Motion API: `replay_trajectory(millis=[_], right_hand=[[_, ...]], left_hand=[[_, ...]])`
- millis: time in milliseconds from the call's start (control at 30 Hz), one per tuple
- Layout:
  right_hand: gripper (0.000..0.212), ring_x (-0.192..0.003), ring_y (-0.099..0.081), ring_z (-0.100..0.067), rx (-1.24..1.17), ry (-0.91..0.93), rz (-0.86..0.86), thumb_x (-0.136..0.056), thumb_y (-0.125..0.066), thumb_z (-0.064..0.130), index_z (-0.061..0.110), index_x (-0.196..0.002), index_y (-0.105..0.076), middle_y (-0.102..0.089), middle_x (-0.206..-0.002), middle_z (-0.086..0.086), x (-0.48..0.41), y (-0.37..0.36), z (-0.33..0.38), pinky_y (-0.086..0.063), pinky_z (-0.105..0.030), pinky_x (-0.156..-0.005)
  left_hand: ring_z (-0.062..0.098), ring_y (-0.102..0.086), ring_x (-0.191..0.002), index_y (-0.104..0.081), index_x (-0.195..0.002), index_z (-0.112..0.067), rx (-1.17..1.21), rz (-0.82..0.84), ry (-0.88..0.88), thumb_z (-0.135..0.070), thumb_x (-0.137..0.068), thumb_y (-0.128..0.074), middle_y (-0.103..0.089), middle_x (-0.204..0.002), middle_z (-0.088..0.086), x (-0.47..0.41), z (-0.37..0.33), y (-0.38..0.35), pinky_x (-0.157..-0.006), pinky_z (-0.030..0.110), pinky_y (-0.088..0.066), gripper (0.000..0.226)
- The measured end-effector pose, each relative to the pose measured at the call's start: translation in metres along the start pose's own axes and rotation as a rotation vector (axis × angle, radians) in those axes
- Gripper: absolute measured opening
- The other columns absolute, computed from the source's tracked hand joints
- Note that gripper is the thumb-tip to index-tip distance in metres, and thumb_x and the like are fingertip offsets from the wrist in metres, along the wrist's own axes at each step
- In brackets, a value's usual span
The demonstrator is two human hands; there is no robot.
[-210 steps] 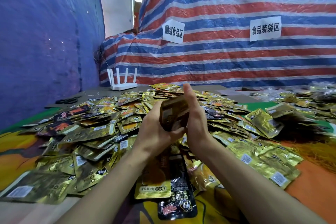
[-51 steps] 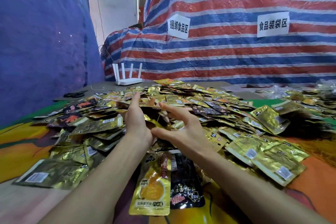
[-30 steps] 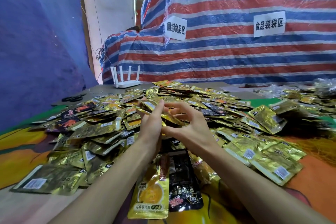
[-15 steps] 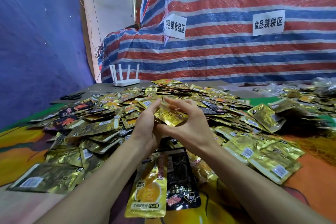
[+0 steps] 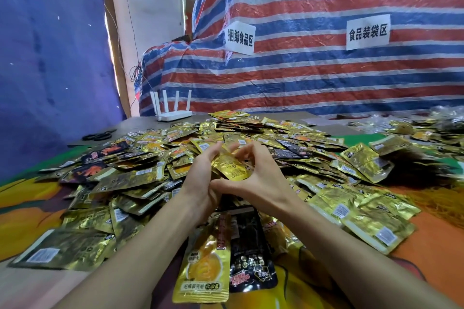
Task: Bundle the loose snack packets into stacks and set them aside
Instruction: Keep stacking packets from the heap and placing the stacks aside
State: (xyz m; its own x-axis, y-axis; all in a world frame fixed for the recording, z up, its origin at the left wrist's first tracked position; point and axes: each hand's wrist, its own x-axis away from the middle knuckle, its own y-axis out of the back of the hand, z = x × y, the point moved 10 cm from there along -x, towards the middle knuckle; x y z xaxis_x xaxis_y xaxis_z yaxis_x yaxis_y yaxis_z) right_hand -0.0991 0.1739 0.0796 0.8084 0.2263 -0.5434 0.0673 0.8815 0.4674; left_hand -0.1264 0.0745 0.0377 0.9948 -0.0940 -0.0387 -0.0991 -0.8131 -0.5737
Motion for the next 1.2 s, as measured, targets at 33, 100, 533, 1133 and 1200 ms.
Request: replay_trajectory(millis=[33, 100, 533, 1133, 1200], right_hand=[[0.056, -0.109, -0.052, -0.007, -0.004, -0.005, -0.012, -0.063, -0.087, 0.047, 0.033, -0.102, -0.050, -0.052, -0.115, 0.008, -0.001, 0.001, -0.001, -0.044, -0.019, -0.083], [0.052, -0.109, -0.050, -0.003, -0.012, -0.017, -0.004, -0.063, -0.084, 0.046, 0.038, -0.100, -0.048, -0.052, -0.117, 0.007, -0.002, 0.001, -0.004, -0.040, -0.011, -0.078], [0.055, -0.102, -0.062, -0.001, 0.121, 0.066, -0.038, -0.072, -0.084, 0.032, 0.025, -0.125, -0.068, -0.070, -0.116, 0.010, -0.006, 0.033, 0.008, -0.043, -0.002, -0.080], [0.053, -0.133, -0.039, -0.035, 1.274, -0.481, -0.014, -0.087, -0.061, 0.064, 0.023, -0.122, -0.064, -0.042, -0.143, -0.018, -0.027, 0.215, -0.157, -0.035, -0.041, -0.108], [0.049, -0.134, -0.038, -0.038, 1.192, -0.552, 0.034, -0.090, -0.055, 0.058, 0.023, -0.123, -0.065, -0.040, -0.146, -0.022, -0.022, 0.210, -0.166, -0.033, -0.043, -0.109]], left_hand=[[0.033, -0.074, -0.093, -0.071, -0.111, -0.001, -0.005, -0.008, -0.005, -0.034, -0.103, -0.046, -0.074, -0.105, 0.021, 0.000, -0.002, -0.001, -0.071, 0.040, -0.062, 0.042], [0.034, -0.073, -0.097, -0.070, -0.112, -0.003, -0.047, -0.033, -0.034, -0.035, -0.104, -0.045, -0.074, -0.108, 0.021, 0.001, -0.006, -0.002, -0.078, 0.043, -0.061, 0.041], [0.028, -0.065, -0.087, -0.070, -0.111, -0.005, -0.194, 0.063, -0.172, -0.050, -0.081, -0.063, -0.068, -0.096, 0.015, 0.004, -0.011, -0.013, -0.089, 0.046, -0.052, 0.055], [0.011, -0.062, -0.093, -0.068, -0.096, -0.020, -0.900, -0.111, -0.621, -0.004, -0.093, -0.063, -0.067, -0.100, -0.003, 0.018, -0.049, -0.005, -0.073, 0.024, -0.045, 0.016], [0.004, -0.057, -0.094, -0.067, -0.099, -0.019, -1.081, -0.134, -0.649, 0.000, -0.089, -0.062, -0.064, -0.104, -0.004, 0.020, -0.051, -0.005, -0.072, 0.021, -0.040, 0.022]])
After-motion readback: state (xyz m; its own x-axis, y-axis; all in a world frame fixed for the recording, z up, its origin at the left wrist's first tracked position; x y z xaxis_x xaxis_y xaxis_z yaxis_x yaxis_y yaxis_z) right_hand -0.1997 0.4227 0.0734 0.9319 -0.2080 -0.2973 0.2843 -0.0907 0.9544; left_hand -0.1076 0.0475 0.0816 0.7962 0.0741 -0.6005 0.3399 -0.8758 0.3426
